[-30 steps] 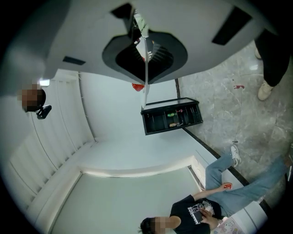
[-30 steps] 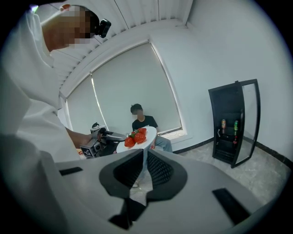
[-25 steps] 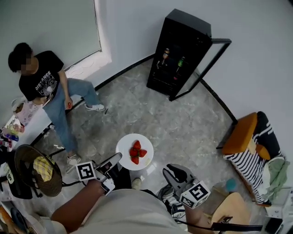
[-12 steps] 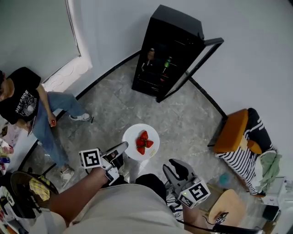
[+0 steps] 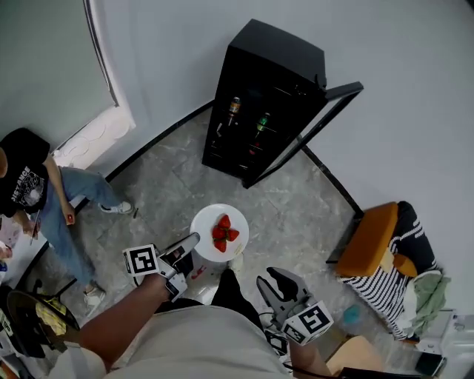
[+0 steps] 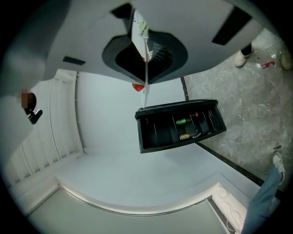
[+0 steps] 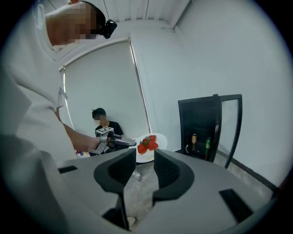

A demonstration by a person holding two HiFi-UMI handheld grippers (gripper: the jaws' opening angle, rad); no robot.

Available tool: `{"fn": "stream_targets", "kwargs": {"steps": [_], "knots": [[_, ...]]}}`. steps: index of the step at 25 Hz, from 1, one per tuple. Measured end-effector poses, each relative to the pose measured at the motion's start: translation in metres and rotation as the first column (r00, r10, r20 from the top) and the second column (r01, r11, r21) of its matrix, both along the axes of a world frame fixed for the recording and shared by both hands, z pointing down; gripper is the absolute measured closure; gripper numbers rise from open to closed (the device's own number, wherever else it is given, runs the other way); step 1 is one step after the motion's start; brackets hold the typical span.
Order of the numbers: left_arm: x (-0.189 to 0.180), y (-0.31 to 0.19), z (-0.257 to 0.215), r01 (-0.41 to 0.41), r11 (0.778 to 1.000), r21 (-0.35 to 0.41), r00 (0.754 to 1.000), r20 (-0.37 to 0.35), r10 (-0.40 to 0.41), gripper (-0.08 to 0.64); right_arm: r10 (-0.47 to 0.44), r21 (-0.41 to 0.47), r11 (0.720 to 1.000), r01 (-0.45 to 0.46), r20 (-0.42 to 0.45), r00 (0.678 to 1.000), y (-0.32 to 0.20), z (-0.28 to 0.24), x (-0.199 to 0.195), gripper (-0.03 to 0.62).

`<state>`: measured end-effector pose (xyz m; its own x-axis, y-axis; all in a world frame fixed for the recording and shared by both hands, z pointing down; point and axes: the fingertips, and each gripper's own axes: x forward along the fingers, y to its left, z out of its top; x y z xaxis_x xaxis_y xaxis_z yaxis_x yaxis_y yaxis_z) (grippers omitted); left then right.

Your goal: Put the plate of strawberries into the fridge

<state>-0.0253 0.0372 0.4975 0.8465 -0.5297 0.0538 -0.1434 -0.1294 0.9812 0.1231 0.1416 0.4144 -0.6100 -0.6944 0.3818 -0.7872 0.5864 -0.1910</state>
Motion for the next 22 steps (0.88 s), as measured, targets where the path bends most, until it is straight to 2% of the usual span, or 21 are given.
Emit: {"fn": "stream_targets", "kwargs": {"steps": [3, 6, 11, 15, 19, 22], "knots": [[0.031, -0.04, -0.01, 0.088, 0.996, -0.008, 0.996, -0.02, -0.088, 0.538, -0.074, 0.016, 0.997, 0.074, -0.028, 0.997, -0.044, -0.009, 0.038, 0.469], [0.066, -0.071, -0.018, 0.179, 0.982, -0.066, 0.98, -0.081, -0.185, 0.538, -0.133, 0.029, 0.991, 0.134, -0.034, 0.991, -0.078, -0.018, 0.079, 0.469], [0.106, -0.132, -0.011, 0.294, 0.954, -0.049, 0.951, -0.082, -0.298, 0.538, -0.173, 0.025, 0.984, 0.174, -0.043, 0.984, -0.124, -0.011, 0.149, 0.469], [0.131, -0.173, -0.006, 0.332, 0.943, -0.035, 0.94, -0.068, -0.334, 0.538, -0.165, 0.027, 0.986, 0.166, -0.048, 0.985, -0.15, -0.012, 0.189, 0.469], [0.139, -0.216, 0.008, 0.36, 0.933, -0.025, 0.933, -0.021, -0.361, 0.538, -0.166, 0.0, 0.986, 0.166, -0.009, 0.986, -0.173, -0.007, 0.2, 0.469], [0.149, -0.256, 0.017, 0.362, 0.931, -0.034, 0.929, -0.064, -0.364, 0.538, -0.17, 0.015, 0.985, 0.17, -0.017, 0.985, -0.192, -0.004, 0.2, 0.469]]}}
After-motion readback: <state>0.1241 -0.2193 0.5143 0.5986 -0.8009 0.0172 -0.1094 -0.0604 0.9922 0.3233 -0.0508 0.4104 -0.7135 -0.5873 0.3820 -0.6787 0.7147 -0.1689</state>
